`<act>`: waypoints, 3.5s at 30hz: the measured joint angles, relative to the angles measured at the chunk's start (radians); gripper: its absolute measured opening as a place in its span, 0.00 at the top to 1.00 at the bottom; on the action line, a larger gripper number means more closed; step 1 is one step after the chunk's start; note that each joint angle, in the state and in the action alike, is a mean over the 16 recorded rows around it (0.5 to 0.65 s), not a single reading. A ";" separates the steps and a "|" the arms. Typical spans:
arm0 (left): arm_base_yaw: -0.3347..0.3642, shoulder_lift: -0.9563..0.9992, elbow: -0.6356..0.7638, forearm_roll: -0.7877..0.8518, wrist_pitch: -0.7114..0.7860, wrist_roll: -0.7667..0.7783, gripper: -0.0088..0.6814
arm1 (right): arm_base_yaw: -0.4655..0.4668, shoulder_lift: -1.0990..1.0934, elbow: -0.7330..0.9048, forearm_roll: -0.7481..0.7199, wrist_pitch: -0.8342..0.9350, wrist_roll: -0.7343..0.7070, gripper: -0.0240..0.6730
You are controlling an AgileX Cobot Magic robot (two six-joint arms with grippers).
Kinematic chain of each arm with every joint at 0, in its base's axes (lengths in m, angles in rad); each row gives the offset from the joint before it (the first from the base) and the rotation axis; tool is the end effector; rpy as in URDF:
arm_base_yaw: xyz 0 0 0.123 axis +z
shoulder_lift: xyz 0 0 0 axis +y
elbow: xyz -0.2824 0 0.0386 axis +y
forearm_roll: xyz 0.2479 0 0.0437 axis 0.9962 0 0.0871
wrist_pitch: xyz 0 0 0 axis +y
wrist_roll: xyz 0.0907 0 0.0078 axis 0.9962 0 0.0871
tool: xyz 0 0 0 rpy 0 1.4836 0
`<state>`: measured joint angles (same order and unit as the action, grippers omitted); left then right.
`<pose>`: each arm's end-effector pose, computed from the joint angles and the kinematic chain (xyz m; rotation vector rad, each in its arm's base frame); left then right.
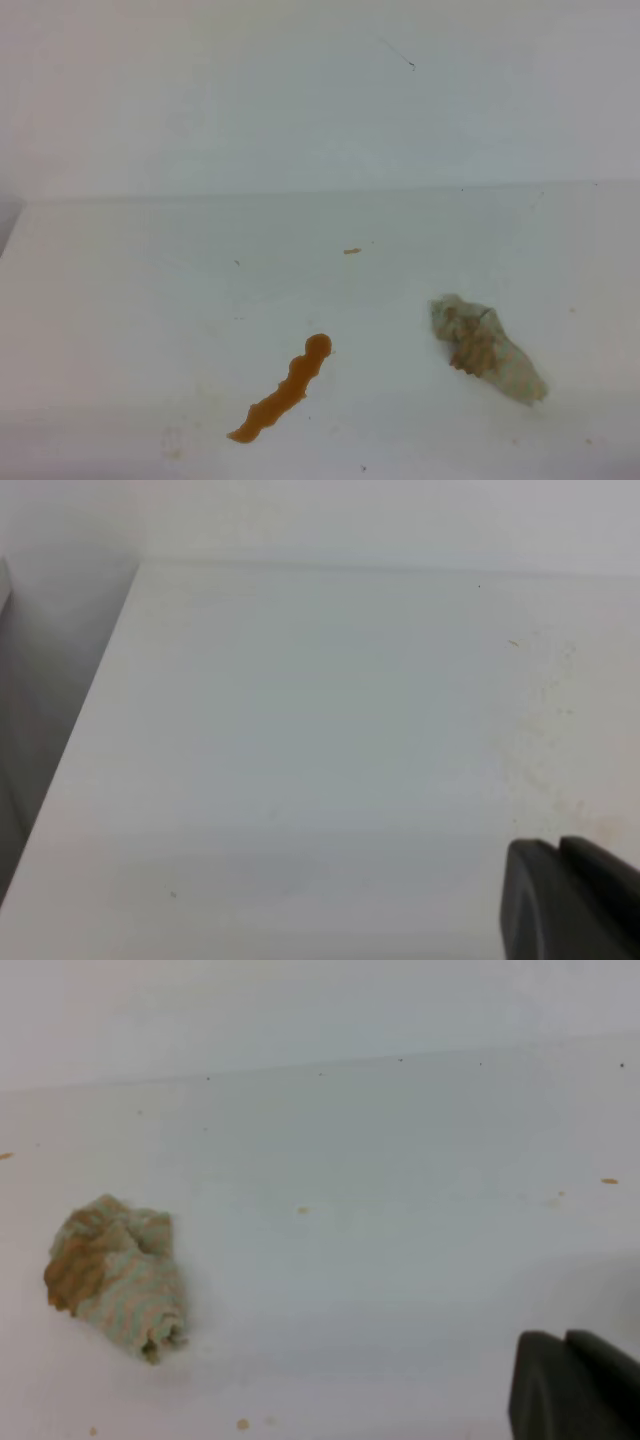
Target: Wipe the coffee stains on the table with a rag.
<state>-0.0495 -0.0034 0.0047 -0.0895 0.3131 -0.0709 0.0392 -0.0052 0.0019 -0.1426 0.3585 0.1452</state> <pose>0.0539 -0.0052 0.1835 -0.0762 1.7984 -0.1717 0.0530 -0.0025 0.1807 0.0097 1.8351 -0.0101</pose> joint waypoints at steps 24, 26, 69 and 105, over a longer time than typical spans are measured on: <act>0.000 0.003 -0.005 0.000 0.000 0.000 0.99 | 0.000 -0.003 0.000 0.000 0.000 0.000 0.97; 0.000 0.003 -0.005 0.000 0.000 0.000 0.99 | 0.000 -0.005 0.000 0.000 0.000 0.000 0.97; 0.000 0.002 -0.002 0.000 -0.001 0.000 0.99 | 0.000 -0.017 -0.001 0.041 -0.290 0.072 0.97; 0.000 0.003 -0.005 0.000 0.000 0.000 0.99 | 0.001 0.575 -0.561 0.222 -0.039 -0.173 0.97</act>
<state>-0.0494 0.0000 0.0000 -0.0895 0.3131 -0.0709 0.0401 0.5701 -0.5591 0.0792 0.3197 -0.0283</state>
